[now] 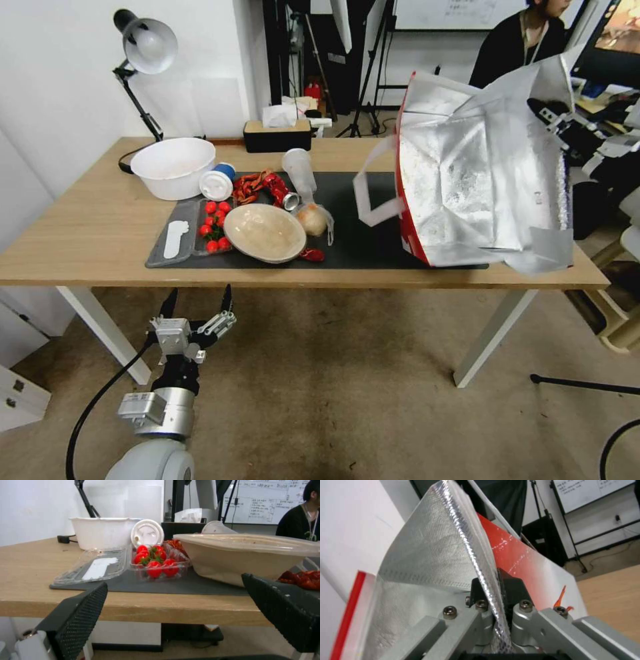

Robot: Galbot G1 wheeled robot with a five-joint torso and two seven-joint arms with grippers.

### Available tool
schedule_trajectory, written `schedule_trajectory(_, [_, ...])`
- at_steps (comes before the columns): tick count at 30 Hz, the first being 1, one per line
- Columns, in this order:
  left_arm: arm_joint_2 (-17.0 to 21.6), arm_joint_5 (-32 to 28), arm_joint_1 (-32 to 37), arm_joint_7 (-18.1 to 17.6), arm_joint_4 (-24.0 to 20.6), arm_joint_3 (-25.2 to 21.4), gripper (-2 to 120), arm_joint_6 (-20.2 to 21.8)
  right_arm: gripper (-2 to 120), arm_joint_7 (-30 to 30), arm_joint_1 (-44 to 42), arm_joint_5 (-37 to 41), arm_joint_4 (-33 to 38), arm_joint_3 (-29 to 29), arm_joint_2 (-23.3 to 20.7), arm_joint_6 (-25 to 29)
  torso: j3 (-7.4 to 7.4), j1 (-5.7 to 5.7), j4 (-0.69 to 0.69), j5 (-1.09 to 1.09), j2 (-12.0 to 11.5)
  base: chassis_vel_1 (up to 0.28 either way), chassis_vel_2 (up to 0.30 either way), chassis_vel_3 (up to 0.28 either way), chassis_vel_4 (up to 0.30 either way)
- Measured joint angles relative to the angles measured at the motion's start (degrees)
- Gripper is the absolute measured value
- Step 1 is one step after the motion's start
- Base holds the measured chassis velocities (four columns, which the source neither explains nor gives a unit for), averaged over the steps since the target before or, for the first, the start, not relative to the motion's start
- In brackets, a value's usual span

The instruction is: Pick up the food delivery bag from the floor and place it on the table.

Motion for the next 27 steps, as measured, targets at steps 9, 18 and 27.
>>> schedule_trajectory(9, [0.0, 0.0, -0.2, 0.1, 0.6, 0.1, 100, -0.1, 0, -0.7, 2.4, -2.3, -3.7, -3.4, -0.2, 0.0, 0.0, 0.0, 0.0, -0.01, 0.0, 0.0, 0.0, 0.0, 0.0])
schedule_trajectory(18, [0.0, 0.1, -0.4, 0.3, 0.9, 0.3, 100, -0.3, 5, -1.0, 3.2, -3.7, -5.1, -4.3, -0.3, 0.0, 0.0, 0.0, 0.0, 0.0, 0.0, 0.0, 0.0, 0.0, 0.0])
schedule_trajectory(27, [-0.1, 0.1, -0.2, 0.6, 0.9, 0.3, 100, -0.7, 37, -1.6, 3.9, -3.9, -5.1, -4.0, -0.9, 0.8, 0.0, 0.0, 0.0, 0.0, 0.0, 0.0, 0.0, 0.0, 0.0])
